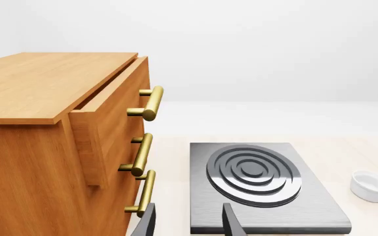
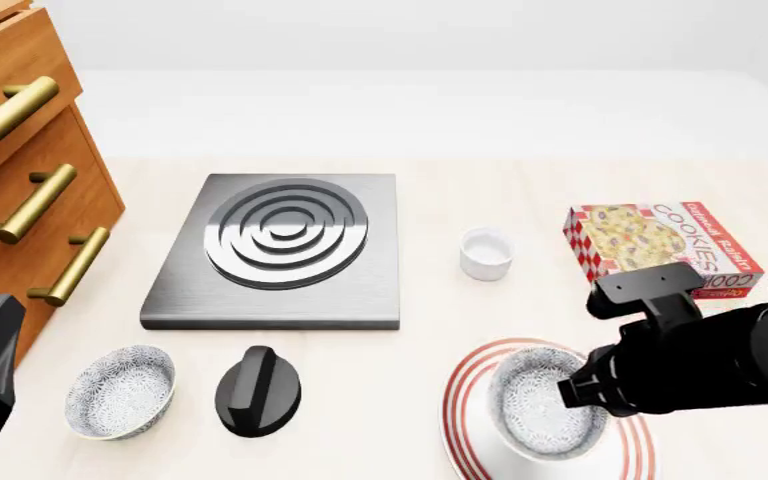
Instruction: Pick the akita bowl between the plate and the ramekin and place it on the plate.
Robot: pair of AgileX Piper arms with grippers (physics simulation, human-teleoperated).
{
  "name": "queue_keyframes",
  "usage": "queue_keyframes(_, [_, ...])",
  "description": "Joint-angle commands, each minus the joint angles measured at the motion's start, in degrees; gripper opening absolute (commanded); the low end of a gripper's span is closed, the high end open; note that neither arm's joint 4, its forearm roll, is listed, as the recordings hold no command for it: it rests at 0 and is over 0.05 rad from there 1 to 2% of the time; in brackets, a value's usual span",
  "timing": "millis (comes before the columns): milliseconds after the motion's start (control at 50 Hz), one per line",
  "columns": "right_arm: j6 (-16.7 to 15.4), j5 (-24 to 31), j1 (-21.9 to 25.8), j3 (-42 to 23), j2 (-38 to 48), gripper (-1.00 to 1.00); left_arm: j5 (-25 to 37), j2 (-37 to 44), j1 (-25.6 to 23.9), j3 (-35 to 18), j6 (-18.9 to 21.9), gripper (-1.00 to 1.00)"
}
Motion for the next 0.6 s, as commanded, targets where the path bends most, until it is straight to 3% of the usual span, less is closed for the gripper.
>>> queue_keyframes(20, [3.2,-4.9,2.6,3.0,3.0,-1.0,0.0,0.0,0.0,0.0,0.0,1.0])
queue_keyframes(320, [6.2,-10.8,5.1,5.3,8.1,-1.0,0.0,0.0,0.0,0.0,0.0,1.0])
queue_keyframes(460, [4.7,-7.3,3.8,4.5,4.5,-1.0,0.0,0.0,0.0,0.0,0.0,1.0])
queue_keyframes(480, [4.4,-6.5,3.0,4.1,3.4,1.0,0.0,0.0,0.0,0.0,0.0,1.0])
queue_keyframes(580, [1.7,-2.9,-0.2,1.4,0.6,1.0,0.0,0.0,0.0,0.0,0.0,1.0])
queue_keyframes(600, [-0.3,-1.0,-1.9,1.1,-1.3,1.0,0.0,0.0,0.0,0.0,0.0,1.0])
